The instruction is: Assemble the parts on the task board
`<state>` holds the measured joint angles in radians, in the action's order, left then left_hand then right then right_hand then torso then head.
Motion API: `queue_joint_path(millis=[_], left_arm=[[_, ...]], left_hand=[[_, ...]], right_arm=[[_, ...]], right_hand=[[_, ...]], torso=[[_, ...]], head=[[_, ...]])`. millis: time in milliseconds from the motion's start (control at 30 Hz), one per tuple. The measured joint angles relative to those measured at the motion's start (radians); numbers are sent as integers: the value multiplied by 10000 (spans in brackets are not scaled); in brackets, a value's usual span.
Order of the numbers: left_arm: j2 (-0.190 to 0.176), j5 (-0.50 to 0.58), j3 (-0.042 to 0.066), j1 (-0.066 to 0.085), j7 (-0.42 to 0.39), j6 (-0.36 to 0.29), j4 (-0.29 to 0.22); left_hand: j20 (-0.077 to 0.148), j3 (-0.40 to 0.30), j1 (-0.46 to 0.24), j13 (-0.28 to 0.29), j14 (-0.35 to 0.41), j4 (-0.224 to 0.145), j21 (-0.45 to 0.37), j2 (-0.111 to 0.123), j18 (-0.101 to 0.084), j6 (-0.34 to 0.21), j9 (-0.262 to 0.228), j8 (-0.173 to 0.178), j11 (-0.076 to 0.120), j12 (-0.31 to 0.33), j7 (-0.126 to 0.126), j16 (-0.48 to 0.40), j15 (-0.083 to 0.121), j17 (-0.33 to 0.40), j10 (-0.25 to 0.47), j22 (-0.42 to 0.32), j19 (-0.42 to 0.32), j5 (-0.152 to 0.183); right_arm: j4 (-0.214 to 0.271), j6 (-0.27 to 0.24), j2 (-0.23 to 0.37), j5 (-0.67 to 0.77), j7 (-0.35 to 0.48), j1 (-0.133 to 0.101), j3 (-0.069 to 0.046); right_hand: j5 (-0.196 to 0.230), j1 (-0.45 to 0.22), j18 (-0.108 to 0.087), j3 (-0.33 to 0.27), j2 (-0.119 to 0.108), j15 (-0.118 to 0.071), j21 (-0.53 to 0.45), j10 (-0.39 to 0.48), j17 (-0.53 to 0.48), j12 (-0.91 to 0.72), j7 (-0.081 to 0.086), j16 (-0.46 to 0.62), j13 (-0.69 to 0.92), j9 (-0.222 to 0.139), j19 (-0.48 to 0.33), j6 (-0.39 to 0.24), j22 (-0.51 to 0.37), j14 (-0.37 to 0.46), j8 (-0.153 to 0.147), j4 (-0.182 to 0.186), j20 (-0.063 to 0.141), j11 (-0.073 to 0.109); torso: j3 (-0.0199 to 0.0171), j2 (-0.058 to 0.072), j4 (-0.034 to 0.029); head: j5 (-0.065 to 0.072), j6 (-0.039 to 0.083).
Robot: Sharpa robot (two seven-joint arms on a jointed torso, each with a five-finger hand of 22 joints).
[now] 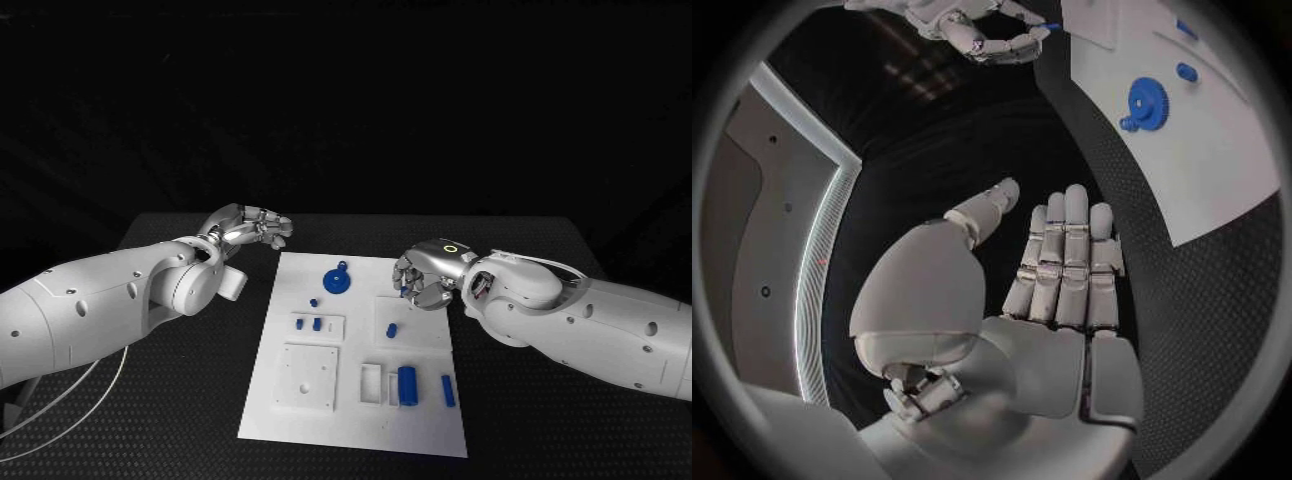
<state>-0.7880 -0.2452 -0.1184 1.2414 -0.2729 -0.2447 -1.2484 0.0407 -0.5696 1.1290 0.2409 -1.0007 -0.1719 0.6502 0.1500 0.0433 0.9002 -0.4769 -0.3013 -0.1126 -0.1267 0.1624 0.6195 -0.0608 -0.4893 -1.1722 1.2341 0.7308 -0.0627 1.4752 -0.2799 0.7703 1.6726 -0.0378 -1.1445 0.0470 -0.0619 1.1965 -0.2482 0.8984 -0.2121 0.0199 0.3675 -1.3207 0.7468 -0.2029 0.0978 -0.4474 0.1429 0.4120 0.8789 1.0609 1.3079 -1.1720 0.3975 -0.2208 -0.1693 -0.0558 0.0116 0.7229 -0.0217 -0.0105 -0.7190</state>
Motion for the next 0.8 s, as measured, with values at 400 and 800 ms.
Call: queue_joint_path(millis=[400,800], left_arm=[[140,79,-3,56,-41,-116,277],[451,208,-1,104,-105,-295,522]], left_hand=[[0,0,0,-9,0,0,-38,0,0,0,0,0,0,0,0,-34,0,-40,0,10,0,0],[0,0,-41,-19,0,0,-38,41,-1,0,-1,0,0,0,0,-41,0,-62,0,18,0,0]], right_arm=[[70,-788,-866,-620,520,51,93],[-111,-1033,-1848,-172,622,481,680]], right_hand=[[-127,0,0,-29,0,0,0,1,47,0,4,0,45,18,0,-5,-1,0,-5,29,0,-1],[-126,0,1,-29,0,1,39,2,71,57,10,0,79,42,-1,-11,-2,1,-7,29,-1,-2]], torso=[[6,-12,-26],[7,-12,-16]], head=[[-672,127],[-1697,-65]])
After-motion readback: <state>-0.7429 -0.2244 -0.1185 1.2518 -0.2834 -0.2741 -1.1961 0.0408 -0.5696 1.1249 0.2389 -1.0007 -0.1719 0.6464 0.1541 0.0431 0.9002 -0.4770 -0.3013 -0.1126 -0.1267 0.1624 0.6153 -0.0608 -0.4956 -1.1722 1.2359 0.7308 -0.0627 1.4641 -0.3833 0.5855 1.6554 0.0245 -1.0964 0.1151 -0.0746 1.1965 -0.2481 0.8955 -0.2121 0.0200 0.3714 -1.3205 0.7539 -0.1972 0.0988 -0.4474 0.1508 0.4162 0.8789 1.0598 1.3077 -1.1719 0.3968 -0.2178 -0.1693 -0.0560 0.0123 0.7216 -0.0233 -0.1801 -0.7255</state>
